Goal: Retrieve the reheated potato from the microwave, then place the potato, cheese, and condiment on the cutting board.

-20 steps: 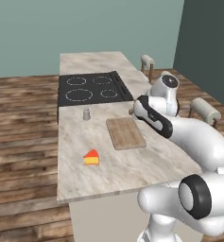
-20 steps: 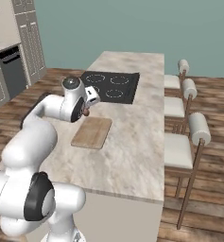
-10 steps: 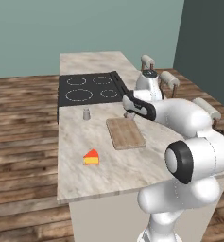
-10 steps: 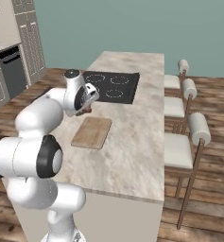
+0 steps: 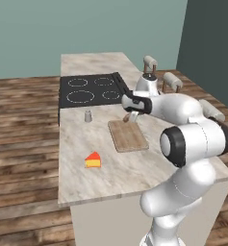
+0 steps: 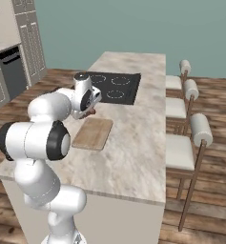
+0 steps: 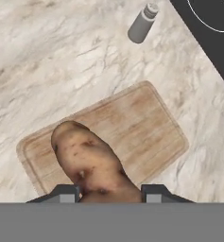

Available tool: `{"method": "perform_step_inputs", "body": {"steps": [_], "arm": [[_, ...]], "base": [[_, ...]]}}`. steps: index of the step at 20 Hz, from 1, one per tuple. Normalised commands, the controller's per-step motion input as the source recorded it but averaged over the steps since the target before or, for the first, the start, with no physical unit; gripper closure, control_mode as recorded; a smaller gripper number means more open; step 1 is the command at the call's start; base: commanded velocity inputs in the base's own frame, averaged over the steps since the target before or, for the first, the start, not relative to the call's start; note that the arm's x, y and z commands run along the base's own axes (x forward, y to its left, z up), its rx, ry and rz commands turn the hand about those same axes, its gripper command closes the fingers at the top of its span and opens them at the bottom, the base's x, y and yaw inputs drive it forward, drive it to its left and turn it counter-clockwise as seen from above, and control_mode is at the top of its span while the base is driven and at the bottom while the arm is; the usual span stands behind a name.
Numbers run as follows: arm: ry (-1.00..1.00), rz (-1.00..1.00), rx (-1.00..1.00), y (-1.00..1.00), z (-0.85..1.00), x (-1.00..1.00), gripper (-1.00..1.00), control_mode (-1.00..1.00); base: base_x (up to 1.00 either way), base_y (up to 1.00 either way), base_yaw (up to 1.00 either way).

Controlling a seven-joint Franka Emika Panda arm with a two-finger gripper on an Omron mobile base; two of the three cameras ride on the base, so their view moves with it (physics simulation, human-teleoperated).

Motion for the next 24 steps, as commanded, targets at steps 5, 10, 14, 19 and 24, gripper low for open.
{"method": "perform_step_inputs", "body": {"steps": [5,10,14,19,24], "arm": [[0.08,0.03,0.0,0.0,-0.32,0.54,1.0,-1.0],[0.16,0.0,0.0,0.03,-0.36,0.56,1.0,-1.0],[0.2,0.0,0.0,0.04,-0.34,0.51,1.0,-1.0],[0.15,0.0,0.0,0.03,-0.32,0.44,1.0,-1.0],[0.0,0.0,0.0,0.02,-0.29,0.41,1.0,-1.0]], "base": [[0.0,0.0,0.0],[0.0,0.0,0.0],[0.0,0.0,0.0],[0.0,0.0,0.0],[0.0,0.0,0.0]]}}
